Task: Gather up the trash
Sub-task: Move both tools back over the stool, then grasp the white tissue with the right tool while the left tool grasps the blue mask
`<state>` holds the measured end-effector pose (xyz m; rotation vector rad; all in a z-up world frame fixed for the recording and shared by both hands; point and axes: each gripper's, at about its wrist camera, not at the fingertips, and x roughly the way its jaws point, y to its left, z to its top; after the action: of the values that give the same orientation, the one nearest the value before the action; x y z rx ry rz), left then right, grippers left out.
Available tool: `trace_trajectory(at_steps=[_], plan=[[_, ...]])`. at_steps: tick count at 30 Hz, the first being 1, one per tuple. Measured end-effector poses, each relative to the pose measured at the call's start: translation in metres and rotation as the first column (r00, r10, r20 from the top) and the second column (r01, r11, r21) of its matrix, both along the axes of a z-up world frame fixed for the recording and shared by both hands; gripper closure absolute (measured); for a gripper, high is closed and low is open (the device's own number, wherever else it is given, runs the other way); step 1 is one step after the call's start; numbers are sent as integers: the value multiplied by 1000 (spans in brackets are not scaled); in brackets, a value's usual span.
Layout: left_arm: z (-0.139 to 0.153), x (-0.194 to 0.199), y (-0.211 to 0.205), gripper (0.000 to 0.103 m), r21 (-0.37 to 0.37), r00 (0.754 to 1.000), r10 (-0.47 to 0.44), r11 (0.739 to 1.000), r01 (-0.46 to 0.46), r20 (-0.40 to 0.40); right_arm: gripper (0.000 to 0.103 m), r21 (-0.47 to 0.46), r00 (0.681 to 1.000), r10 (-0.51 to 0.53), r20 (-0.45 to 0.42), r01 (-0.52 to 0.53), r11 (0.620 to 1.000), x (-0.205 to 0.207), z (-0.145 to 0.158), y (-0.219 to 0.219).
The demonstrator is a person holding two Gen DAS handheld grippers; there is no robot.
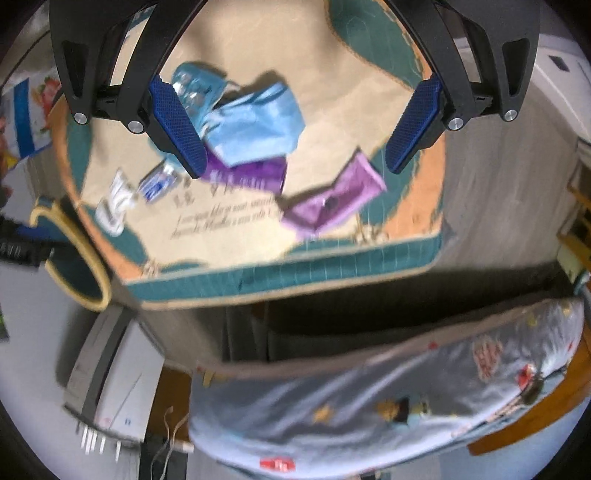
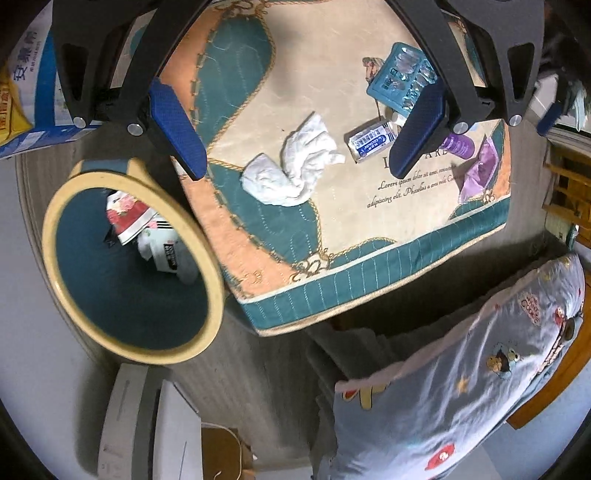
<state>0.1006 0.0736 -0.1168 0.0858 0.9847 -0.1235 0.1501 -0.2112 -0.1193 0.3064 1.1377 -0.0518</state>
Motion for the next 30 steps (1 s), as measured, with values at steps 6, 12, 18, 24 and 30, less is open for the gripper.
trace_trajectory(at_steps=[6, 12, 18, 24, 30], plan=[[-29, 5, -7, 7, 50, 995, -42, 998, 47, -89, 6, -40, 998, 26, -62, -29, 999, 15, -26, 14], [-48, 11, -11, 8, 58, 986, -49, 997, 59, -162, 8, -67, 991, 54, -119, -62, 996, 26, -52, 23], [-65, 18, -9, 29, 33, 968, -51, 998, 61, -244, 40, -40, 980, 49, -195, -58, 998, 31, -79, 24], [-62, 20, -14, 77, 17, 962, -88, 995, 96, -260, 83, -62, 979, 83, -188, -96, 993, 31, -77, 29], [-19, 16, -21, 80, 22, 982, -127, 991, 131, -143, 87, -16, 995, 52, -88, -53, 998, 24, -54, 16]])
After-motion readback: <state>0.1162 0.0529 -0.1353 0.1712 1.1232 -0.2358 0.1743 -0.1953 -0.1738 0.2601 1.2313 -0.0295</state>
